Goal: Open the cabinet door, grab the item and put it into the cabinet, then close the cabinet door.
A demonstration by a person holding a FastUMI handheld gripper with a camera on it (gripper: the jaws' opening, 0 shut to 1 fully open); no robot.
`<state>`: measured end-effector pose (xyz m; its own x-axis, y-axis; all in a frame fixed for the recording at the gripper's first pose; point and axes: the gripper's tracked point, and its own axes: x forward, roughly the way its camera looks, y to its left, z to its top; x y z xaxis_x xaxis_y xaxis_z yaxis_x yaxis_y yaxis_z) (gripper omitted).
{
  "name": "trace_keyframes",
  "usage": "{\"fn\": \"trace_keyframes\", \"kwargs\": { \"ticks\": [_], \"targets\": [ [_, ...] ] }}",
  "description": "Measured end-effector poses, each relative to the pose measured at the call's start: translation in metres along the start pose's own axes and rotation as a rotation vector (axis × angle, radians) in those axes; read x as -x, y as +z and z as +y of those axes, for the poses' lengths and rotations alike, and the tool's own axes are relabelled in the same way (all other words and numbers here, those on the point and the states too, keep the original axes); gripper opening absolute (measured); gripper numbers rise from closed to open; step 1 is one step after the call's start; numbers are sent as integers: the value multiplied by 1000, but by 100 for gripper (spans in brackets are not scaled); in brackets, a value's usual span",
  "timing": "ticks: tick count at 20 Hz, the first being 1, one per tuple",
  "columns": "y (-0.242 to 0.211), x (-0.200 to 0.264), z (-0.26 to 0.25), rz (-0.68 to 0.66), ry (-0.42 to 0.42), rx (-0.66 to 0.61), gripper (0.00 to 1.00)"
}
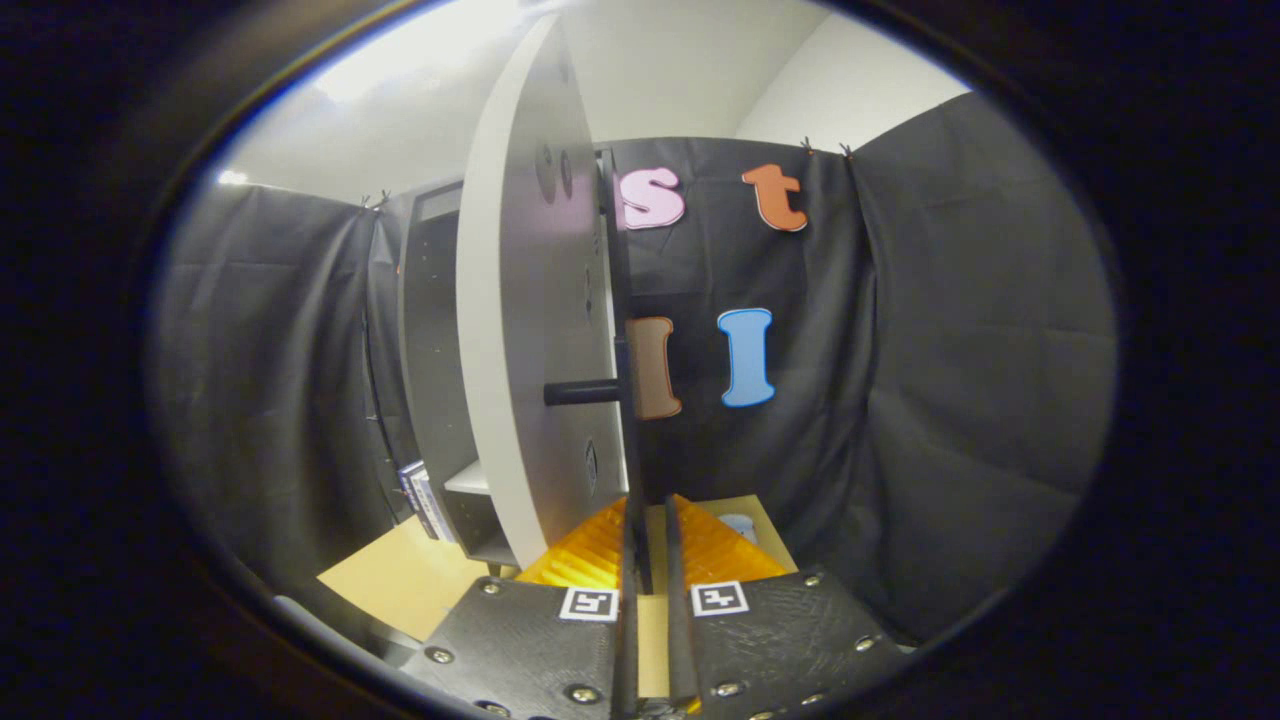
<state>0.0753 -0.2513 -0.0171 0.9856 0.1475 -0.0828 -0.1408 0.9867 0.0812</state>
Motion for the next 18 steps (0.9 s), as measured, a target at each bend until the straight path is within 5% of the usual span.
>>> {"fn": "trace_keyframes", "kwargs": {
  "ticks": [14,18],
  "targets": [
    [18,81,43,-97,-116,-31,12],
    [-1,84,88,-83,-111,-38,27]
  ]
}}
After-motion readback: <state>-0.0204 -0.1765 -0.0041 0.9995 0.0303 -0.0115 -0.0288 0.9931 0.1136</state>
